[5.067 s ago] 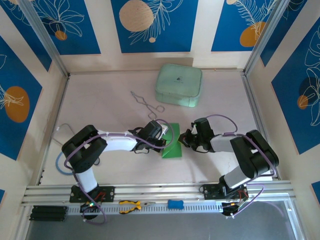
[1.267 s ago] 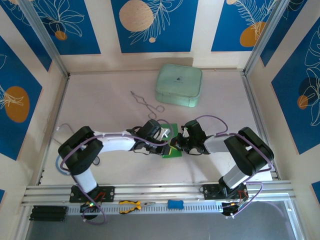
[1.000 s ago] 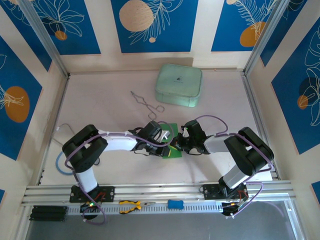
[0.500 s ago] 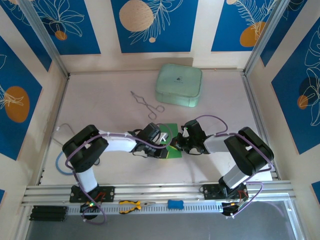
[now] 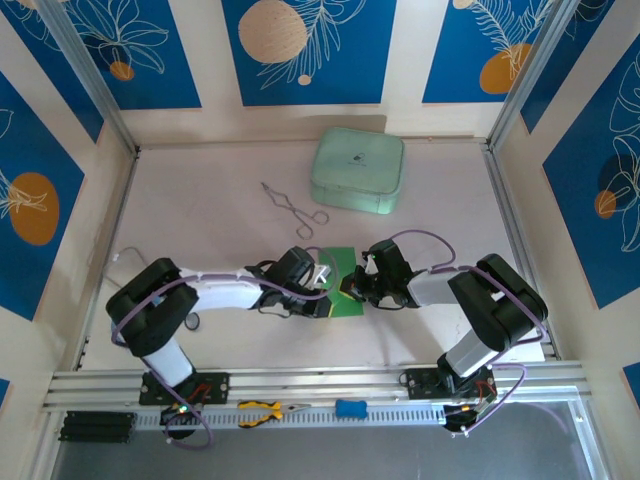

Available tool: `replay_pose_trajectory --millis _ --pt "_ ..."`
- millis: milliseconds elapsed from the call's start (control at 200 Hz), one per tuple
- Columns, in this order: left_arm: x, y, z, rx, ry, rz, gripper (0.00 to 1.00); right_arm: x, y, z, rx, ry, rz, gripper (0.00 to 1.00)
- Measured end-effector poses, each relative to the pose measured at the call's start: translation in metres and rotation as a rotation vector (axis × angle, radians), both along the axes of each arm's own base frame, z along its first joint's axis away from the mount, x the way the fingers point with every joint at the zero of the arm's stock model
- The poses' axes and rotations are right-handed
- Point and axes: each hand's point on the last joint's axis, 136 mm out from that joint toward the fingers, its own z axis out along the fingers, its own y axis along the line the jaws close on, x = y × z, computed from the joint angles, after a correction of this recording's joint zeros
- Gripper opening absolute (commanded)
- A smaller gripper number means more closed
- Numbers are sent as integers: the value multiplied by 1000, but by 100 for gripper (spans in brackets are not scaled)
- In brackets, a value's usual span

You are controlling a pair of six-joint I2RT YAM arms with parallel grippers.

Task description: Fold a paper plane with a square sheet of paper (pick it up from the middle)

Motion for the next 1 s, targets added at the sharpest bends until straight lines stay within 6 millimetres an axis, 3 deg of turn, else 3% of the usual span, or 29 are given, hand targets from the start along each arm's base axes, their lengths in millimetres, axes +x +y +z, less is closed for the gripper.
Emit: replay_pose_trajectory --millis 190,340,610,1000 --pt "13 -15 19 -43 -38 -1 1 0 0 0 0 0 0 0" --pt "19 -22 9 -28 -27 0 1 0 0 0 0 -1 2 0" --pt "15 -8 -23 48 6 33 0 0 0 0 0 -1 3 0" --pt "0 11 -23 8 24 95 1 -1 4 0 14 9 21 0"
